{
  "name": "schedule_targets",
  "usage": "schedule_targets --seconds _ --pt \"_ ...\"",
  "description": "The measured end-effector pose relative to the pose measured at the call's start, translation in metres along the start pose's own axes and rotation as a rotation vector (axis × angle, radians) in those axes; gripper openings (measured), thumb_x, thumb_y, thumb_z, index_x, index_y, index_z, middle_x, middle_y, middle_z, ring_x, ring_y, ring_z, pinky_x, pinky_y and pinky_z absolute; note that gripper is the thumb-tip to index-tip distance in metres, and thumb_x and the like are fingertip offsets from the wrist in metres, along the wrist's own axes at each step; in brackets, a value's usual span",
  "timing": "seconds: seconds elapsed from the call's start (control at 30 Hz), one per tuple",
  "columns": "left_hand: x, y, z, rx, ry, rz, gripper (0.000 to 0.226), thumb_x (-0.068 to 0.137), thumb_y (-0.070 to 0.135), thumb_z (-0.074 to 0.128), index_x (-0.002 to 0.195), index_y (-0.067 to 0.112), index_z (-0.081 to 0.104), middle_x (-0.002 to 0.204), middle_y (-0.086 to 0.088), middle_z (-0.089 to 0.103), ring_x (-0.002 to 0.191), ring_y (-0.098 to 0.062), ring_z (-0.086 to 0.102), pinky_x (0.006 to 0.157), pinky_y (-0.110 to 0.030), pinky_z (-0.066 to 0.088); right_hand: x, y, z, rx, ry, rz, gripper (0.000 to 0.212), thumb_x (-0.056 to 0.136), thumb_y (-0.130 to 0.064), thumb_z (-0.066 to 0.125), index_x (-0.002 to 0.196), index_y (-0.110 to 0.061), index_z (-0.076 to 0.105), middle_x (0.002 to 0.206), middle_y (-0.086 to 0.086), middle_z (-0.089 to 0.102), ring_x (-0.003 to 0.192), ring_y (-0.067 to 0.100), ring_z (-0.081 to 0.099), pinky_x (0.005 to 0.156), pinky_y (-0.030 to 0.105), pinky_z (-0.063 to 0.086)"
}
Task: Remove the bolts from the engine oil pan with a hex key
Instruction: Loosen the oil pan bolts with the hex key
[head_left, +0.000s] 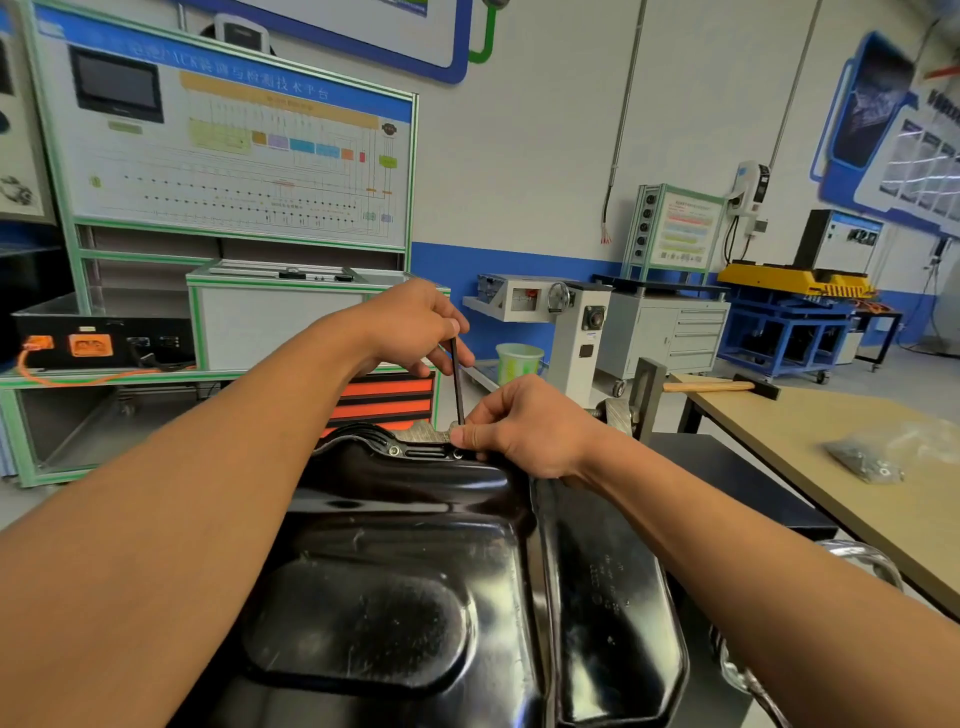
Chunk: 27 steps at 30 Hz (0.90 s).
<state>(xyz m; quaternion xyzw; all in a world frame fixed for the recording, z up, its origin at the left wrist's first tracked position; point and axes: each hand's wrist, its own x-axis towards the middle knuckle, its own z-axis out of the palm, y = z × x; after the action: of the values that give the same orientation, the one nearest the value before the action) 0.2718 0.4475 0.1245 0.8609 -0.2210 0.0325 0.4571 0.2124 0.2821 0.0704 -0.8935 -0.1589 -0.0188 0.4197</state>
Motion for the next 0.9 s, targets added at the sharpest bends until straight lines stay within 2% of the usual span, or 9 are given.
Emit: schedule_targets --seconds 0.1,0.23,0.27,0.4,0.47,0.73,0.9 --pt "-0.001 -0.001 -0.002 -0.009 0.0 -0.022 0.015 0.104 0.008 0.042 0.099 0.01 0.057 0.085 -0.009 0.077 0.059 -0.011 0.066 0.05 -0.026 0.047 0.0 -0.002 -0.001 -0.031 -0.005 -0.007 0.023 0.086 -0.025 0.078 0.07 -0.009 0.074 0.055 -0.009 0.065 0.048 -0.003 0.053 0.053 0.012 0.044" --pt "-0.002 0.0 -0.007 0.01 0.006 -0.056 0.015 0.103 0.008 0.042 0.099 0.009 0.056 0.081 -0.007 0.077 0.057 -0.011 0.066 0.045 -0.023 0.046 0.0 -0.006 -0.001 -0.092 -0.016 -0.034 0.027 0.087 -0.027 0.078 0.08 0.0 0.075 0.071 0.012 0.071 0.061 0.014 0.054 0.065 0.028 0.048" --pt "-0.002 -0.001 -0.009 0.023 0.006 -0.073 0.014 0.103 0.008 0.042 0.099 0.008 0.056 0.08 -0.006 0.077 0.056 -0.011 0.066 0.044 -0.023 0.046 0.0 -0.007 -0.001 -0.109 -0.022 -0.038 0.027 0.087 -0.027 0.077 0.08 -0.001 0.075 0.072 0.012 0.071 0.063 0.015 0.054 0.066 0.029 0.048" --pt "-0.005 -0.002 -0.018 0.082 0.009 -0.137 0.014 0.102 0.009 0.044 0.098 0.006 0.057 0.085 -0.012 0.077 0.054 -0.012 0.066 0.041 -0.021 0.044 0.003 -0.013 -0.003 -0.173 -0.062 -0.039 0.023 0.086 -0.024 0.078 0.072 -0.007 0.074 0.064 -0.001 0.068 0.056 0.005 0.054 0.059 0.016 0.047" --pt "-0.006 -0.001 -0.021 0.105 0.01 -0.149 0.014 0.102 0.009 0.046 0.096 0.007 0.058 0.089 -0.015 0.076 0.054 -0.012 0.066 0.04 -0.022 0.044 0.003 -0.015 -0.003 -0.189 -0.084 -0.05 0.023 0.087 -0.023 0.077 0.073 -0.005 0.074 0.064 -0.001 0.066 0.054 0.003 0.052 0.057 0.012 0.045" --pt "-0.007 0.003 -0.017 0.065 0.025 -0.108 0.015 0.102 0.009 0.047 0.097 0.003 0.06 0.063 -0.003 0.073 0.049 -0.009 0.064 0.039 -0.019 0.045 0.0 -0.015 -0.01 -0.197 -0.121 -0.059 0.025 0.089 -0.026 0.076 0.074 -0.006 0.074 0.066 0.004 0.065 0.051 0.005 0.047 0.057 0.02 0.042" --pt "-0.003 0.006 0.002 0.071 0.07 -0.031 0.02 0.102 0.009 0.045 0.09 0.013 0.059 0.072 -0.007 0.073 0.052 -0.01 0.059 0.043 -0.021 0.045 0.001 -0.013 -0.007 -0.165 -0.121 -0.051 0.03 0.088 -0.028 0.076 0.078 0.0 0.073 0.07 0.011 0.063 0.064 0.015 0.049 0.066 0.028 0.042"
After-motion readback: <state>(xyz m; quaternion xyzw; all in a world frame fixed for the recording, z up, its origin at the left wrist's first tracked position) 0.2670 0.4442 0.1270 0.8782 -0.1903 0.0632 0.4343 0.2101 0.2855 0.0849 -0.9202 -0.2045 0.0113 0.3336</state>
